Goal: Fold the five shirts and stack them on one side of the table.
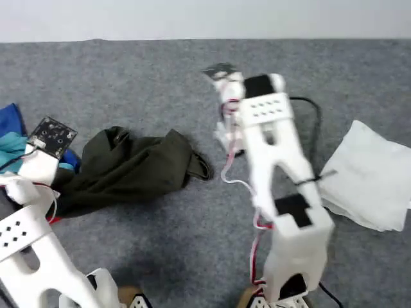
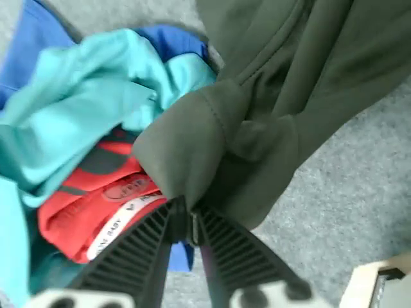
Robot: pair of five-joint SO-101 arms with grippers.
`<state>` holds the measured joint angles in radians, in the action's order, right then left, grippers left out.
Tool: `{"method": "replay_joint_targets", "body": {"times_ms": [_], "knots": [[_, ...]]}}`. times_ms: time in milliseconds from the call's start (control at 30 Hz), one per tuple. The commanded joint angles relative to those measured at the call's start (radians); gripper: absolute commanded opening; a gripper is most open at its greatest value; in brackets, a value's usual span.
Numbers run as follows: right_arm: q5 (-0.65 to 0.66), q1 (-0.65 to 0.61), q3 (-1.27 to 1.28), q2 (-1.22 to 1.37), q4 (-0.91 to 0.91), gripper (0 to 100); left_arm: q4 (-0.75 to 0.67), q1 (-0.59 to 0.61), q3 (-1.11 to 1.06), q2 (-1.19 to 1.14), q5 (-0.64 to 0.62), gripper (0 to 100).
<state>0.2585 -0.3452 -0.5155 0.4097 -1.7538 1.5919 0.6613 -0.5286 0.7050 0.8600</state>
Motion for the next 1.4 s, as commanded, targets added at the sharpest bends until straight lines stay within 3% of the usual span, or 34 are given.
{"method": "replay_joint_targets", "body": {"times_ms": [0, 233, 633, 700, 800, 900, 1167, 1367], "knots": [[-0.011, -0.102, -0.203, 0.105, -0.036, 14.3, -0.023, 0.006, -0.025, 0.023, 0.005, 0], [-0.005, -0.242, -0.503, 0.337, -0.025, 20.1, -0.025, 0.003, -0.091, 0.023, 0.005, 0], [-0.003, -0.275, -0.885, 0.685, -0.035, 19.5, -0.025, 0.002, -0.091, 0.021, 0.005, 0], [-0.003, -0.272, -0.895, 0.697, -0.036, 15.0, -0.025, 0.002, -0.091, 0.021, 0.005, 0], [0.008, -0.266, -0.895, 0.674, -0.036, 0.2, -0.025, 0.002, -0.091, 0.023, 0.005, 0], [0.063, -0.243, -0.891, 0.634, -0.041, 0.9, -0.025, 0.002, -0.091, 0.023, 0.003, 0], [0.109, -0.125, -0.895, 0.429, -0.041, 0.9, -0.107, 0.000, 0.038, 0.023, -0.232, 1], [0.117, -0.041, -0.895, 0.252, -0.035, 1.0, -0.252, -0.008, 0.163, 0.017, -0.448, 1]]}}
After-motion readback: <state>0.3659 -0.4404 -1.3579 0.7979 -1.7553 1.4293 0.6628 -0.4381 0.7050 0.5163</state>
